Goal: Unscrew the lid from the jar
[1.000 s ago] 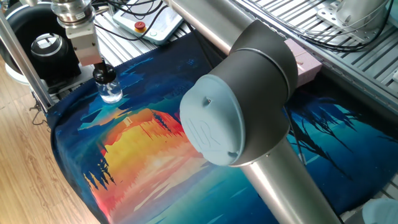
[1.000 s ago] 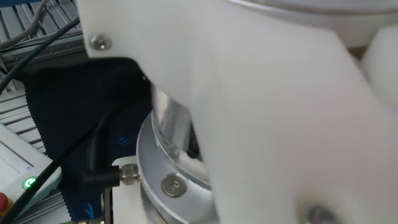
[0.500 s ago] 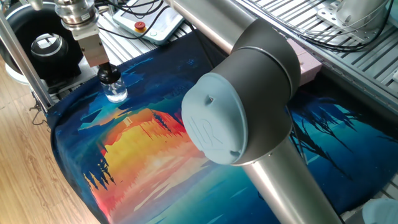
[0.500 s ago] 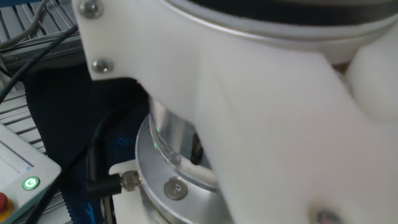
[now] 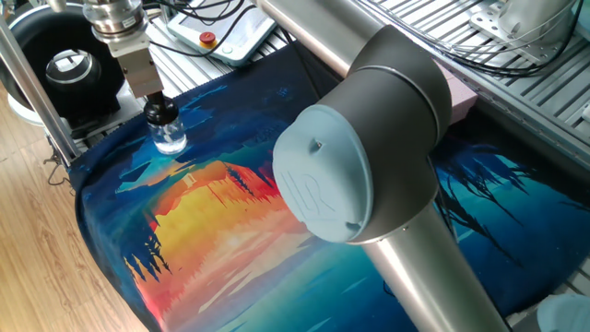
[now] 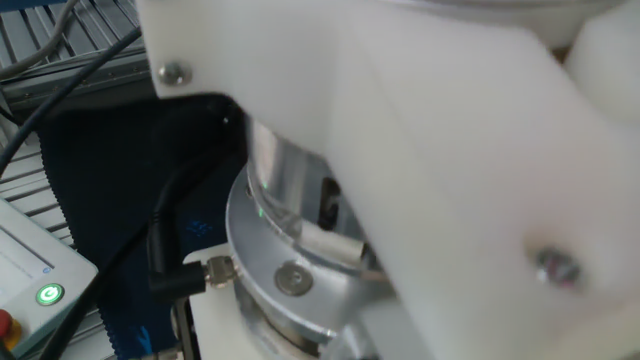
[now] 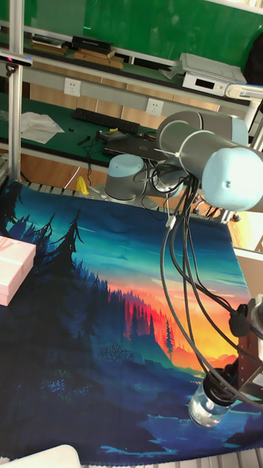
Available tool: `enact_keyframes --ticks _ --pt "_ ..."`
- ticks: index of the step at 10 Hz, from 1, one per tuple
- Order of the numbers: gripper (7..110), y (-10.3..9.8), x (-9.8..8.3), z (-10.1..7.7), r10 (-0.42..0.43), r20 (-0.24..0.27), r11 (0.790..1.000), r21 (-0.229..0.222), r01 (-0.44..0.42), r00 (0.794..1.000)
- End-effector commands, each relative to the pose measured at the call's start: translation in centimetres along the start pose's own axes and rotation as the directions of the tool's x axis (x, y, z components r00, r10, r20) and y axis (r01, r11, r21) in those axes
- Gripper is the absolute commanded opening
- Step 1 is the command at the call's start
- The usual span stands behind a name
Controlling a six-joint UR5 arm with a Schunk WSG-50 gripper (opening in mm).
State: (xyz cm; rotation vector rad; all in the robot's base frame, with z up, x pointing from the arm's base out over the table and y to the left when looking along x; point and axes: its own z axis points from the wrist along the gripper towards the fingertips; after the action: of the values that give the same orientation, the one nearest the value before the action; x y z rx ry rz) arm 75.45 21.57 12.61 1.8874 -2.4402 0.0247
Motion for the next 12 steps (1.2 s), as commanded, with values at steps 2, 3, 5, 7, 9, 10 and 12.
enact_keyframes --ticks 2,3,5,7,9,10,12 --pt "22 0.9 -0.1 -0.8 0.001 0.019 1.0 -0.011 -0.001 1.0" --pt "22 1.1 0.0 -1.0 0.006 0.02 1.0 -0.013 -0.006 1.0" --pt "22 1.5 -0.1 -1.3 0.012 0.024 1.0 -0.016 -0.012 1.0" --pt "22 2.3 -0.7 -0.8 0.021 0.018 1.0 -0.016 -0.021 1.0" --pt "22 2.7 -0.8 -0.7 0.036 0.009 0.999 -0.01 -0.035 0.999" --pt "22 2.7 -0.9 -0.7 0.034 0.013 0.999 -0.011 -0.034 0.999" --pt "22 2.8 -0.7 -0.7 0.034 0.007 0.999 -0.01 -0.034 0.999"
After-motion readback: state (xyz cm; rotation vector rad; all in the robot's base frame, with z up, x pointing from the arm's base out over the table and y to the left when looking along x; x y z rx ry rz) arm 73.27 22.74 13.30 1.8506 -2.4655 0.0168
